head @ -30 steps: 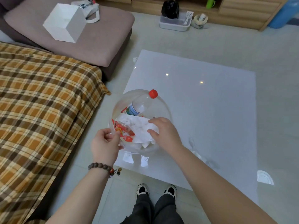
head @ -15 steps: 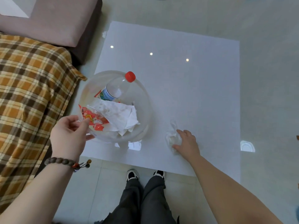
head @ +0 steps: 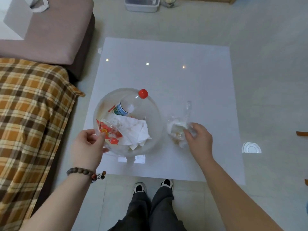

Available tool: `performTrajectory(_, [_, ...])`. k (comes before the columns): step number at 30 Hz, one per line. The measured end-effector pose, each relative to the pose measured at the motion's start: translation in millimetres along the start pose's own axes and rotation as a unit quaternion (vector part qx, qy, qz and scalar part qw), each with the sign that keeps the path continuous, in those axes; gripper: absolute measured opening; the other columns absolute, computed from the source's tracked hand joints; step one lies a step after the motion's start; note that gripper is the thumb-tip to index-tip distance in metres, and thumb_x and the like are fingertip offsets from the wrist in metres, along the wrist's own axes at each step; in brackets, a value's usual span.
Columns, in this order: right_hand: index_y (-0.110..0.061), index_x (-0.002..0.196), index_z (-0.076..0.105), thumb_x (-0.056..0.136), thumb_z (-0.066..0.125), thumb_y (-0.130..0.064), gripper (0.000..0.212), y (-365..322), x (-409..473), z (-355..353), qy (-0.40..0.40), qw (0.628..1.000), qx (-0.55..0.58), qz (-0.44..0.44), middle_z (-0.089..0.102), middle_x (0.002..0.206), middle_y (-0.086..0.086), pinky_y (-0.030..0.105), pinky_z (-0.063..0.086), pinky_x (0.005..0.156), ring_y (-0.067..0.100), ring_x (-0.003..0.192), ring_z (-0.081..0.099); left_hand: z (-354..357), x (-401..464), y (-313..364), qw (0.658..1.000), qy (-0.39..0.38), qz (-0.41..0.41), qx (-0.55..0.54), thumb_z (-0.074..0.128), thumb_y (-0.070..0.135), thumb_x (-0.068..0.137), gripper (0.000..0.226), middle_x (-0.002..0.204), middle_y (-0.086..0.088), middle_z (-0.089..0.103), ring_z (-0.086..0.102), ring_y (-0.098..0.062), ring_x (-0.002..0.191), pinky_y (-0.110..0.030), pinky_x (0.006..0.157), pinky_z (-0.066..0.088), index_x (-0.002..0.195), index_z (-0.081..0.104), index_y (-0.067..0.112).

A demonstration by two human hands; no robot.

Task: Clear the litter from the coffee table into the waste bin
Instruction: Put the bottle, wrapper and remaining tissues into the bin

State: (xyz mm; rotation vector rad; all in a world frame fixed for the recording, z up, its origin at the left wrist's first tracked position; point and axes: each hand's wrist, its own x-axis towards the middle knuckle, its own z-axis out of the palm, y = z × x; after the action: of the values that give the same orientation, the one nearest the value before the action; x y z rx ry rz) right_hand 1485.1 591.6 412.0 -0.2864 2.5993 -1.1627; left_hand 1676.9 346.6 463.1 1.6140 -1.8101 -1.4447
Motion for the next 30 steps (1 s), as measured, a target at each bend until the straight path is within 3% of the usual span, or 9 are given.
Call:
performTrajectory(2, [-0.019,0.102,0.066,0.083,0.067,-0.015,0.020,-30.2,-7.9,-22.2,0.050,0.997,0.060,-0.016,0.060,0.093,-0.013,-0.001,0.036,0.069,-0.002,0.083,0.056,-0.3,-6.2,5.6,1.000,-0.009,0.006,-0.003,0.067,0.016,0.089,0.021,0.091,-0.027,0.065,0.070,-0.042,0.083,-0.034,0.056,0.060,0.107,0.056,0.012])
performTrajectory(5, [-0.030,0.095,0.066,0.080,0.068,-0.017,0.020,-74.9,-24.6,-37.3,0.061,0.990,0.116,-0.059,0.060,0.090,-0.022,-0.001,0.038,0.070,-0.011,0.086,0.056,-0.7,-17.9,15.5,1.000,-0.023,0.017,-0.007,0.068,0.013,0.089,0.017,0.088,-0.026,0.063,0.069,-0.043,0.085,-0.031,0.053,0.061,0.101,0.056,0.014])
performTrajectory(8, [-0.023,0.097,0.067,0.079,0.067,-0.010,0.022,-106.6,-36.6,-27.1,0.022,0.990,0.091,-0.108,0.063,0.095,-0.012,0.004,0.040,0.075,-0.004,0.087,0.057,0.5,-30.3,23.8,0.998,-0.049,0.025,-0.006,0.067,0.013,0.089,0.018,0.093,-0.031,0.063,0.068,-0.044,0.087,-0.033,0.055,0.061,0.104,0.056,0.013])
performTrajectory(11, [-0.015,0.107,0.066,0.079,0.064,-0.007,0.029,-119.0,-41.3,-11.0,-0.039,0.989,0.002,-0.142,0.064,0.108,0.001,0.018,0.040,0.082,0.017,0.101,0.059,0.9,-40.5,30.1,0.998,-0.062,0.026,-0.016,0.067,0.012,0.089,0.019,0.095,-0.033,0.063,0.068,-0.045,0.088,-0.034,0.056,0.060,0.106,0.058,0.009])
performTrajectory(16, [-0.024,0.137,0.045,0.085,0.063,-0.020,0.055,-116.4,-45.3,-3.5,-0.172,0.972,-0.112,-0.114,0.055,0.130,0.004,0.029,0.040,0.094,0.022,0.121,0.050,-3.3,-50.4,37.1,0.996,-0.076,0.031,-0.032,0.067,0.011,0.089,0.013,0.094,-0.033,0.063,0.068,-0.043,0.087,-0.029,0.052,0.060,0.101,0.060,0.010])
performTrajectory(19, [-0.029,0.141,0.037,0.084,0.067,-0.031,0.065,-116.6,-50.5,-12.5,-0.179,0.971,-0.103,-0.122,0.049,0.141,-0.001,0.025,0.033,0.101,0.018,0.130,0.042,-6.5,-51.2,36.9,0.995,-0.082,0.032,-0.039,0.066,0.009,0.089,0.017,0.083,-0.027,0.060,0.066,-0.039,0.079,-0.026,0.050,0.058,0.104,0.061,0.004])
performTrajectory(22, [-0.028,0.140,0.041,0.082,0.067,-0.041,0.065,-115.3,-59.1,-29.0,-0.113,0.981,-0.067,-0.145,0.043,0.145,-0.003,0.022,0.026,0.105,0.015,0.135,0.035,-10.6,-50.3,36.1,0.995,-0.087,0.037,-0.037,0.066,0.009,0.089,0.020,0.085,-0.027,0.061,0.067,-0.039,0.079,-0.029,0.051,0.060,0.107,0.062,0.000])
performTrajectory(26, [-0.026,0.142,0.037,0.086,0.060,-0.045,0.064,-99.5,-59.8,-58.4,0.001,0.998,-0.027,-0.061,0.031,0.152,0.001,0.025,0.023,0.108,0.016,0.141,0.026,-16.8,-48.8,37.3,0.993,-0.109,0.044,-0.030,0.067,0.010,0.089,0.015,0.094,-0.035,0.064,0.069,-0.046,0.086,-0.041,0.059,0.062,0.101,0.062,0.002])
performTrajectory(30, [-0.024,0.147,0.026,0.092,0.050,-0.045,0.063,-84.3,-56.1,-78.6,-0.047,0.998,-0.007,0.048,0.031,0.153,0.001,0.035,0.027,0.113,0.018,0.141,0.029,-23.8,-46.6,41.6,0.984,-0.166,0.058,-0.025,0.066,0.008,0.089,0.016,0.090,-0.036,0.063,0.070,-0.041,0.084,-0.036,0.057,0.062,0.102,0.064,-0.001])
